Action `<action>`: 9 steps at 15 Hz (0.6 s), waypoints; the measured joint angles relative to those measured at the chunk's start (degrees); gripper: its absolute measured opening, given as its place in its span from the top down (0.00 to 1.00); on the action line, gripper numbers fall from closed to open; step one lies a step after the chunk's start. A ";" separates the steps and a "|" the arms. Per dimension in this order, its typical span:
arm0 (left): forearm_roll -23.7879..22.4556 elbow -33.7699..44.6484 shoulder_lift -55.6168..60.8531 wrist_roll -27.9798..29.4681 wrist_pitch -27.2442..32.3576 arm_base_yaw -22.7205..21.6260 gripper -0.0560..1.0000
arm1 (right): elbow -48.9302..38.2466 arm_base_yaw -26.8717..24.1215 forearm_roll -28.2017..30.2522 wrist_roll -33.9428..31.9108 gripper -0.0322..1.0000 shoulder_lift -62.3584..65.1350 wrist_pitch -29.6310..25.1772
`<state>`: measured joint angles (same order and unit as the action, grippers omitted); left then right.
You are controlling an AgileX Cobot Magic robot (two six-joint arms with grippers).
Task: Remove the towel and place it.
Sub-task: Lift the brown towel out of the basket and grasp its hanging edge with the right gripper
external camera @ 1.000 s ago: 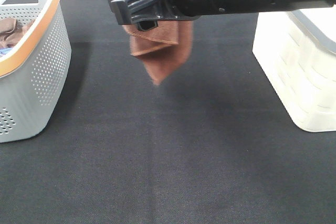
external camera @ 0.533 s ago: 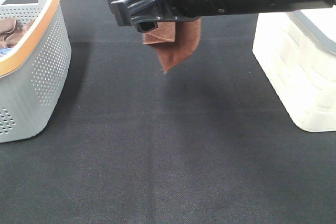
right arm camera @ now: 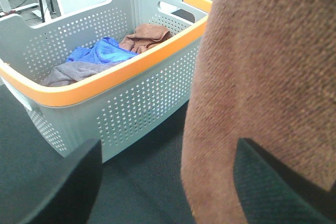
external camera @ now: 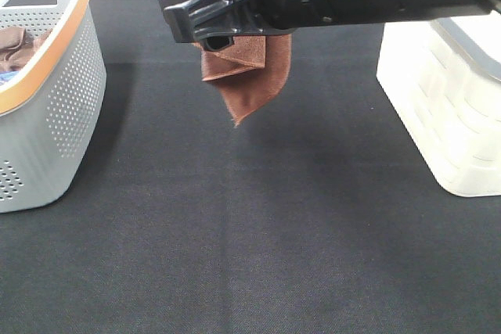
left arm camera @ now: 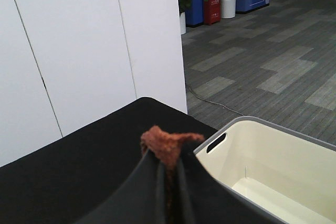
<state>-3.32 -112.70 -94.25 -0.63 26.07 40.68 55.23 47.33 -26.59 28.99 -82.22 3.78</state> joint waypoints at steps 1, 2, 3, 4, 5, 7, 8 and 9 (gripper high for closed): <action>0.40 0.00 0.00 0.00 0.00 0.00 0.94 | 0.00 0.00 0.00 0.00 0.32 -1.43 0.52; 0.40 0.00 0.00 0.00 0.00 0.00 0.94 | 0.00 0.00 0.00 0.00 0.32 -1.43 0.52; 0.63 0.00 0.00 0.00 0.00 0.00 0.94 | 0.00 0.00 0.00 0.00 0.32 -2.58 1.15; 0.80 0.00 0.00 0.00 0.06 0.00 0.94 | 0.06 0.00 0.00 0.00 0.32 -3.50 2.06; 0.86 0.00 0.00 0.00 0.34 0.00 0.94 | 0.06 0.00 -0.11 0.00 0.32 -4.18 3.21; 0.86 0.00 0.00 0.00 1.95 0.00 0.94 | 0.06 0.00 -1.49 0.00 0.31 -4.58 5.73; 0.63 0.00 0.00 0.00 2.98 0.00 0.94 | 0.06 0.00 -2.29 0.00 0.30 -4.58 6.93; -0.52 0.00 0.00 0.00 3.38 0.00 0.94 | 0.06 0.00 -3.32 0.00 0.29 -4.58 7.45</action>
<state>-3.84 -112.70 -94.25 -0.63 29.45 40.68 55.29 47.33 -29.91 28.99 -86.80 11.23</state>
